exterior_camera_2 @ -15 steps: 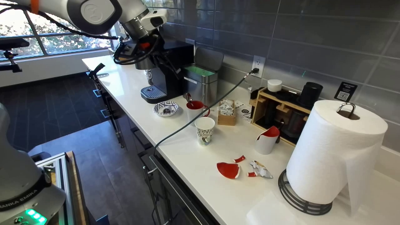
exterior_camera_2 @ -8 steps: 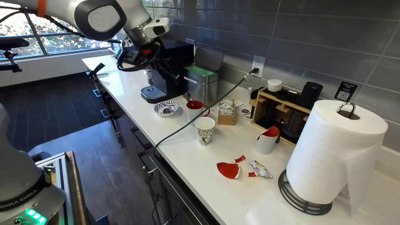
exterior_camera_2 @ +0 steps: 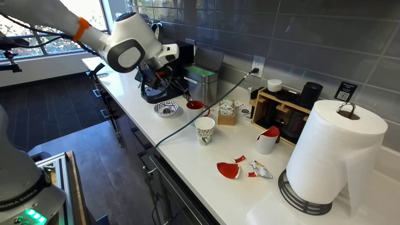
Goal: Move the straw from the left cup to the right cup
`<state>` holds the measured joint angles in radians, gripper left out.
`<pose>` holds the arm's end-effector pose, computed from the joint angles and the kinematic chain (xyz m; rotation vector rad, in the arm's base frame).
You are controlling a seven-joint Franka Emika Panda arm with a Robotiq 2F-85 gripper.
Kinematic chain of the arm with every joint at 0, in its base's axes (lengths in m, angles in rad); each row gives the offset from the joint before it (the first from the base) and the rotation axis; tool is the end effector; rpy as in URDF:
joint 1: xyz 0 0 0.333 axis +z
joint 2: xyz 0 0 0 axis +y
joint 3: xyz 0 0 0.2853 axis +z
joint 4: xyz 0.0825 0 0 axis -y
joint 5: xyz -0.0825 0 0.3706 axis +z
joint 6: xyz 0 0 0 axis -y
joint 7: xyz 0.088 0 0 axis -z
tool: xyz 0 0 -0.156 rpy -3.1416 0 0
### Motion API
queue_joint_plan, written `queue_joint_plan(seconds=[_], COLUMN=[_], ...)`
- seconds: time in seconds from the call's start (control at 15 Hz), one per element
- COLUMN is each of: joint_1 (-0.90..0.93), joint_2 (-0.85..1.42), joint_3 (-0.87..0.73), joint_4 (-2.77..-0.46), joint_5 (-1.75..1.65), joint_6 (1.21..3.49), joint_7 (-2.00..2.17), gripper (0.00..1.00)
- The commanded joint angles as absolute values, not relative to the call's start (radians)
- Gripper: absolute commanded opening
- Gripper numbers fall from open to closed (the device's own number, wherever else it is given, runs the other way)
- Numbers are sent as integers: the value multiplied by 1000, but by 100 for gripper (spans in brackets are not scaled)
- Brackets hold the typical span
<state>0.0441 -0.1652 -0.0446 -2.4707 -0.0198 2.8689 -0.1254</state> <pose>0.5225 0.0007 0.3558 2.9743 0.2099 0.8607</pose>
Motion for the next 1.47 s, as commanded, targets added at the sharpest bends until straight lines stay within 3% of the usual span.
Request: queue_joint_plan(seconds=[0.0,0.47,0.67,0.93,1.13,1.4], joint_1=[28,26,27,30,57,66], joint_2=[-45,95,133,184,219,252], joint_3=[-16,-10,-10,-17,-52,-54], joint_4=[-2432,-2298,-2242,-2178,-2141,-2112], joint_5=[-38,-21,-20,-26,-43,-33], joint_6=[2970,2982,2975,2966,2954,2939], joint_7=[-79,-54,-42,-10,51,86], gripper=[100,100,96,62,45,53])
